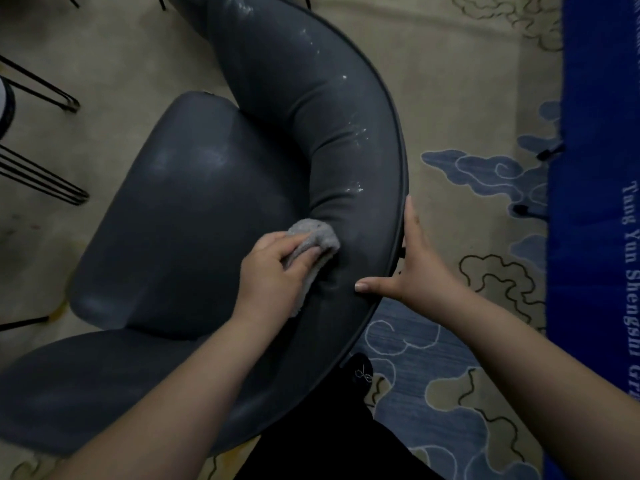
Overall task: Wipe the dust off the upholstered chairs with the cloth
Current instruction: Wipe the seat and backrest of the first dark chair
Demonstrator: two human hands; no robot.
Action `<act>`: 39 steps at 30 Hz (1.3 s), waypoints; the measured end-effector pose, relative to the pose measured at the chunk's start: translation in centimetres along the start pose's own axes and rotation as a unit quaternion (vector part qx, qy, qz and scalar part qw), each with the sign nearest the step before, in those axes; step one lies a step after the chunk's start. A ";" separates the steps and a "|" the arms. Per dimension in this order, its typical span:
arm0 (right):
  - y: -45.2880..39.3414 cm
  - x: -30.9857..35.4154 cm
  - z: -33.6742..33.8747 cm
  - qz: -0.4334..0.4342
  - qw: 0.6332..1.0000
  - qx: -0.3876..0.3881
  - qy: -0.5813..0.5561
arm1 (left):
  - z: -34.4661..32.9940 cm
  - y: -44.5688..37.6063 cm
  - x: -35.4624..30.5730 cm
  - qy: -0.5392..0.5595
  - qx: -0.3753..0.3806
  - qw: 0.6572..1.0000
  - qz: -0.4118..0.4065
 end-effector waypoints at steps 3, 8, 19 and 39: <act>0.0 0.2 0.0 0.005 1.000 -0.002 0.002 | -1.2 -1.1 -3.1 0.015 -0.006 0.999 -0.046; 0.0 0.4 0.2 0.012 1.000 -0.009 0.005 | -1.8 -3.6 -2.5 -0.035 -0.028 0.998 -0.040; -4.4 3.0 2.9 0.052 0.997 -0.054 -0.005 | -3.9 -6.0 -5.4 0.055 -0.011 0.997 -0.050; -11.8 4.0 5.9 0.092 0.989 0.105 0.039 | -4.7 -9.7 -9.2 0.008 -0.080 0.996 -0.030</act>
Point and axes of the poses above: each hand's wrist, its own y-axis away from the middle knuckle, its own z-axis out of the back of the hand, x = y × z, the point moved 5 cm from there along -y, towards the middle knuckle, and after that the axes turned 15 degrees about -y, right-handed, at the moved point
